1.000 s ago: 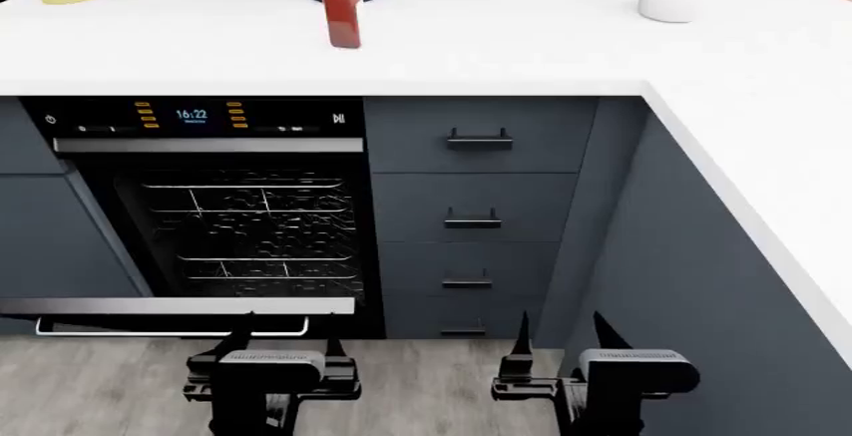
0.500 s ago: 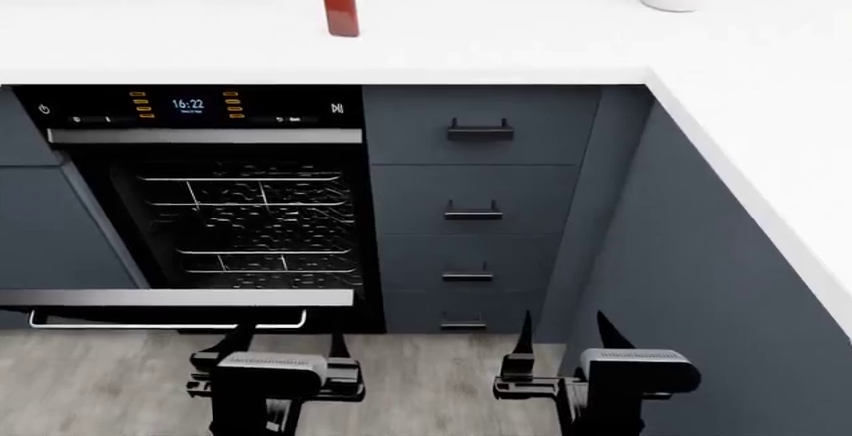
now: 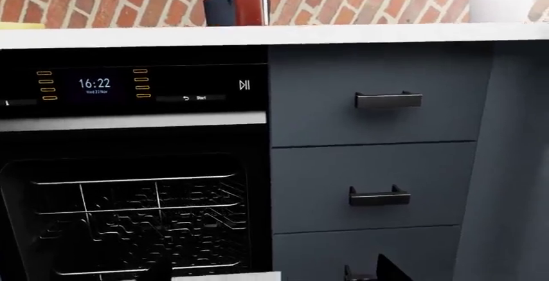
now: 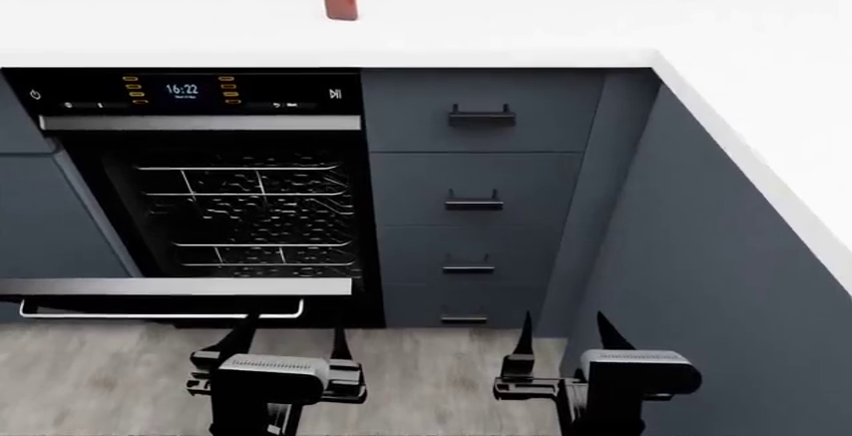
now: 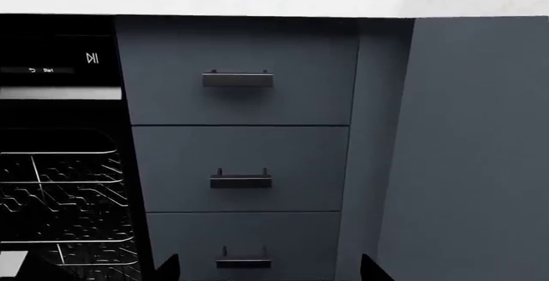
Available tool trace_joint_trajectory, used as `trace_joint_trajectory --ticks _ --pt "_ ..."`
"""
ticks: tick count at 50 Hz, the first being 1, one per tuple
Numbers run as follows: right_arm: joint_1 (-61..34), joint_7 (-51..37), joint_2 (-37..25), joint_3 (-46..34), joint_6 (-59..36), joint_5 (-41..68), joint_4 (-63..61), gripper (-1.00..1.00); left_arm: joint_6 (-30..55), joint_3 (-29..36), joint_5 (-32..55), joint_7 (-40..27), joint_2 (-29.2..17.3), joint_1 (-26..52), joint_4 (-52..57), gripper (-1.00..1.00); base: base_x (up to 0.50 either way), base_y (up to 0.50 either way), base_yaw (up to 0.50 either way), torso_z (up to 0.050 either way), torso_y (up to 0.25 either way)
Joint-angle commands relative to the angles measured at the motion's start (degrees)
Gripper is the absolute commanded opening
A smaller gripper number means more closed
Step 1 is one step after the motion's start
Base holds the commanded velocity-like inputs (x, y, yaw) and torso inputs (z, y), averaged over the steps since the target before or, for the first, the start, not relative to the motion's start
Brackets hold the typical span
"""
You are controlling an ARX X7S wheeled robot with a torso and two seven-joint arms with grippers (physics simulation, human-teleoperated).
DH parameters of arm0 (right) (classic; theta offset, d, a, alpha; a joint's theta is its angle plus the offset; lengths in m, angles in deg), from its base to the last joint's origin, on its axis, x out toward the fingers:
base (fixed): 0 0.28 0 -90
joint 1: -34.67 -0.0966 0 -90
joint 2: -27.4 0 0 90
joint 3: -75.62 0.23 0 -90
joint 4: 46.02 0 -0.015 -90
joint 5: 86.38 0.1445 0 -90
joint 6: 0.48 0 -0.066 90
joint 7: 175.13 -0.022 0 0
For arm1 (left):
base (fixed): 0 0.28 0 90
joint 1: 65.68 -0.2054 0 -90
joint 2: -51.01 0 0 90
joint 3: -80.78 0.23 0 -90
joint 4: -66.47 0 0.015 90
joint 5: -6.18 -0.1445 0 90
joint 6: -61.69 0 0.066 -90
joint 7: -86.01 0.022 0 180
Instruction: Close the dishwasher door
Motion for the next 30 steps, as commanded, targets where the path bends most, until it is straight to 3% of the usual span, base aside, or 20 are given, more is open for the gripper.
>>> trace_joint_trajectory --ticks 1,30 --pt "-0.09 -0.92 -0.76 -0.82 -0.14 0.61 -0.28 1.00 -0.13 0.81 0.41 -0.78 -0.72 0.14 0.09 1.00 0.00 0.00 0.00 -0.050 0.000" --pt "1.35 -2.70 -2.45 -2.55 -0.68 1.72 -2.89 1.00 1.74 1.18 5.06 -1.85 -1.68 -1.32 3.24 1.00 0.00 0.00 0.00 -0.050 0.000"
